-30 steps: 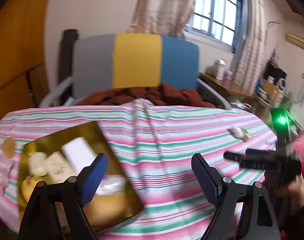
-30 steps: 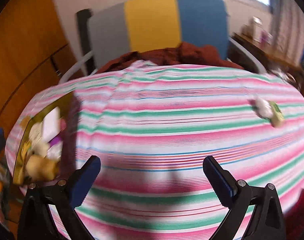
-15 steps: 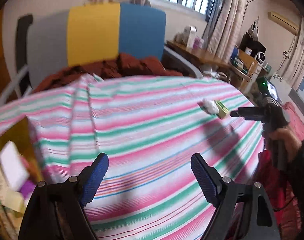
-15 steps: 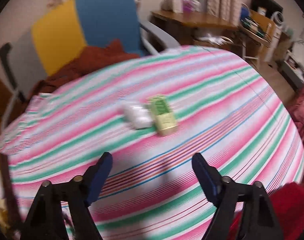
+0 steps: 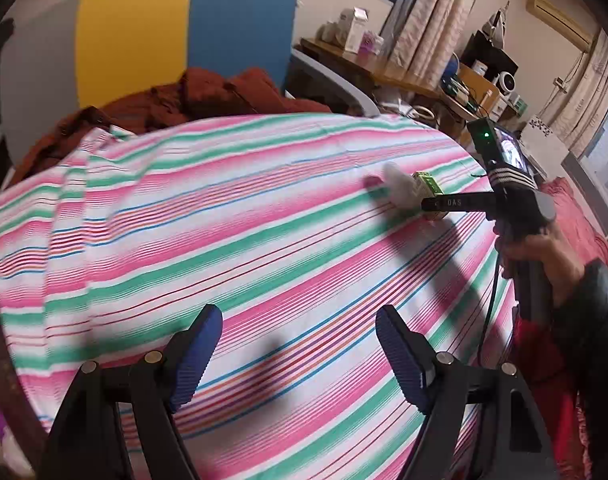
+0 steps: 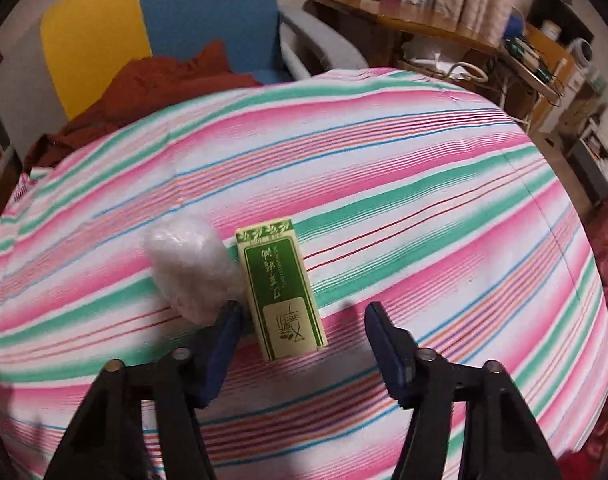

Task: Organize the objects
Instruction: 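Grasp the green soap box with the right gripper while the left grasps the plastic ball, then carry the plastic ball and green soap box over the gold tray, then open both grippers to drop the ball and soap box into the tray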

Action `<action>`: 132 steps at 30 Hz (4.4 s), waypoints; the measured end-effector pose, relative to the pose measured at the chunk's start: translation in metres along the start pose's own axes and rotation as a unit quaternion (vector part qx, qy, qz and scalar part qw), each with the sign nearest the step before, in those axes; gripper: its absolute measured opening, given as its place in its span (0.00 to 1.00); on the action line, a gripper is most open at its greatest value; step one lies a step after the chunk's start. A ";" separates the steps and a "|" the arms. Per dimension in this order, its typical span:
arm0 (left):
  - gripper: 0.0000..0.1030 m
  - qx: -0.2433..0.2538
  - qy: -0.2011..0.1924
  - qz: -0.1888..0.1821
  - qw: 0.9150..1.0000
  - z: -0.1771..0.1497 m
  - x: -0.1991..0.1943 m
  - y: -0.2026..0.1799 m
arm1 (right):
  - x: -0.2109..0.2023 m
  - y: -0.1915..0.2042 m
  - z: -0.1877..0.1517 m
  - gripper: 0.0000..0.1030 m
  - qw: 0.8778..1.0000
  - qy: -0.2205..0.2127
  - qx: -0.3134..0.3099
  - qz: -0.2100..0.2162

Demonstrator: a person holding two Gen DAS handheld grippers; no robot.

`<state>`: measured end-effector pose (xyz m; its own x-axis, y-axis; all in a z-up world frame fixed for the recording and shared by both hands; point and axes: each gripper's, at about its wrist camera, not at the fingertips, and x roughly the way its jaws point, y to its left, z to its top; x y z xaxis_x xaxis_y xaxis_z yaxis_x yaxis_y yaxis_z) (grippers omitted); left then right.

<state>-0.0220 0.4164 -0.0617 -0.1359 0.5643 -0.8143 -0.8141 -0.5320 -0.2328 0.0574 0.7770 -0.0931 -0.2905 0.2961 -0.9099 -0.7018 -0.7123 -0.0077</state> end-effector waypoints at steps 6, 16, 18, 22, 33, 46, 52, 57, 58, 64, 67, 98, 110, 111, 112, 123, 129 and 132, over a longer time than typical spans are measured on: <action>0.75 0.016 0.018 -0.028 0.999 0.025 0.030 -0.015 | -0.020 0.007 -0.017 0.30 1.000 0.004 -0.028 0.003; 0.75 0.097 0.021 -0.056 0.993 0.085 0.098 -0.076 | -0.029 -0.022 -0.028 0.31 0.998 0.014 0.058 -0.022; 0.76 0.108 0.021 -0.065 0.992 0.094 0.109 -0.084 | -0.024 -0.024 -0.029 0.31 0.998 0.027 0.058 -0.029; 0.76 0.105 0.029 -0.070 0.992 0.115 0.134 -0.100 | -0.023 -0.026 -0.029 0.31 0.997 0.029 0.065 -0.027; 0.25 0.189 0.056 -0.006 0.980 0.123 0.186 -0.125 | -0.016 -0.037 -0.026 0.31 0.995 0.036 0.090 -0.035; 0.24 0.089 0.010 -0.026 0.996 0.037 0.085 -0.036 | -0.028 0.003 -0.024 0.30 0.999 -0.001 0.003 0.038; 0.24 0.038 -0.017 0.030 0.999 -0.002 0.038 -0.001 | -0.036 0.053 -0.032 0.30 0.992 -0.015 -0.102 0.067; 0.24 0.015 -0.047 0.073 0.996 -0.026 -0.009 0.024 | -0.030 0.075 -0.040 0.30 0.985 -0.011 -0.155 0.071; 0.24 0.008 -0.054 0.079 0.995 -0.028 -0.017 0.026 | -0.028 0.077 -0.040 0.30 0.985 -0.011 -0.160 0.070; 0.24 -0.014 -0.089 0.112 0.990 -0.046 -0.066 0.042 | -0.022 0.077 -0.041 0.30 0.982 -0.007 -0.175 0.071; 0.24 -0.017 -0.099 0.128 0.987 -0.056 -0.086 0.050 | -0.020 0.084 -0.044 0.30 0.980 -0.002 -0.189 0.063; 0.24 -0.176 -0.202 0.190 0.945 -0.160 -0.239 0.171 | -0.157 0.321 -0.149 0.30 0.915 -0.058 -0.302 0.260; 0.27 -0.274 -0.182 0.212 0.920 -0.191 -0.242 0.258 | -0.193 0.457 -0.209 0.30 0.858 -0.052 -0.379 0.343; 0.33 -0.273 -0.178 0.208 0.922 -0.189 -0.240 0.260 | -0.192 0.467 -0.211 0.30 0.857 -0.051 -0.384 0.340; 0.38 -0.274 -0.170 0.205 0.924 -0.187 -0.235 0.262 | -0.191 0.471 -0.211 0.32 0.856 -0.050 -0.387 0.339; 0.65 -0.271 -0.156 0.255 0.915 -0.187 -0.225 0.261 | -0.171 0.487 -0.209 0.71 0.865 -0.042 -0.384 0.319; 0.66 -0.265 -0.165 0.329 0.891 -0.188 -0.246 0.243 | -0.177 0.471 -0.211 0.86 0.882 -0.078 -0.356 0.299; 0.67 -0.261 -0.172 0.357 0.880 -0.188 -0.256 0.231 | -0.187 0.463 -0.215 0.94 0.890 -0.108 -0.338 0.287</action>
<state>-0.0691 0.0299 -0.0071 -0.7441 0.0785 -0.6634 -0.0943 -0.9955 -0.0121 -0.0731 0.2550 -0.0157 -0.6442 -0.1774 -0.7440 0.1331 -0.9839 0.1194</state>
